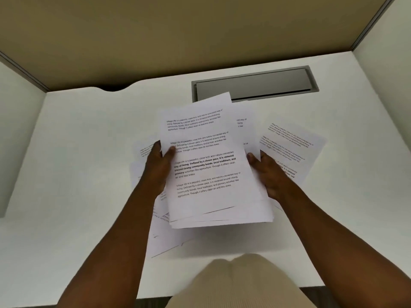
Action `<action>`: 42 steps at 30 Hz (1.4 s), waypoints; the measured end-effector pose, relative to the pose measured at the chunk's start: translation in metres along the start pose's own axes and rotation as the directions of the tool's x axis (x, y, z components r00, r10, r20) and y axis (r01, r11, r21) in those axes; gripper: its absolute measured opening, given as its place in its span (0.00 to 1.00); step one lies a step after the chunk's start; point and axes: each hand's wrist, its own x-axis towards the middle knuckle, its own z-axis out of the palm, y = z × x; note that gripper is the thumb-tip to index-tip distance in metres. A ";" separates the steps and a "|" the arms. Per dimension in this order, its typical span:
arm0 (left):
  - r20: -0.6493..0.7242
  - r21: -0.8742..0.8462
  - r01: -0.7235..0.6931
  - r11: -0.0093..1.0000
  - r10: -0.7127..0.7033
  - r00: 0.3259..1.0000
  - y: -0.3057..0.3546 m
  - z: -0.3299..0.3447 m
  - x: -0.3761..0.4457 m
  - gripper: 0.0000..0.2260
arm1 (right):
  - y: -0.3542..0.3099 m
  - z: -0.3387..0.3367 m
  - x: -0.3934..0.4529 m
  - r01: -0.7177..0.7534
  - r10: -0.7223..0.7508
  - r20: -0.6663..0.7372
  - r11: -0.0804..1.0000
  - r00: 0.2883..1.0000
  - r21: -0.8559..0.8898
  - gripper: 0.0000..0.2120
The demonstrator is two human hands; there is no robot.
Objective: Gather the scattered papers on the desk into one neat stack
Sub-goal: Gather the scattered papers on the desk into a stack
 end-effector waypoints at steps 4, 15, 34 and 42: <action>0.140 -0.144 0.175 0.974 -0.155 0.978 -0.007 0.002 -0.002 0.19 | -0.005 0.009 -0.001 -0.040 0.040 -0.057 0.999 0.998 0.006 0.09; 0.196 -0.249 0.328 0.911 -0.284 0.939 -0.018 0.013 0.004 0.18 | -0.011 -0.008 0.015 -0.205 0.208 -0.198 0.978 0.958 0.035 0.15; 0.081 -0.413 0.285 0.865 -0.277 0.957 -0.019 0.008 0.009 0.17 | 0.047 -0.089 0.030 -0.694 0.225 -0.863 0.697 0.453 -0.183 0.34; 0.073 -0.400 0.275 0.874 -0.268 0.961 -0.019 0.006 0.010 0.18 | 0.036 -0.086 0.042 -0.725 0.259 -0.899 0.683 0.352 -0.088 0.36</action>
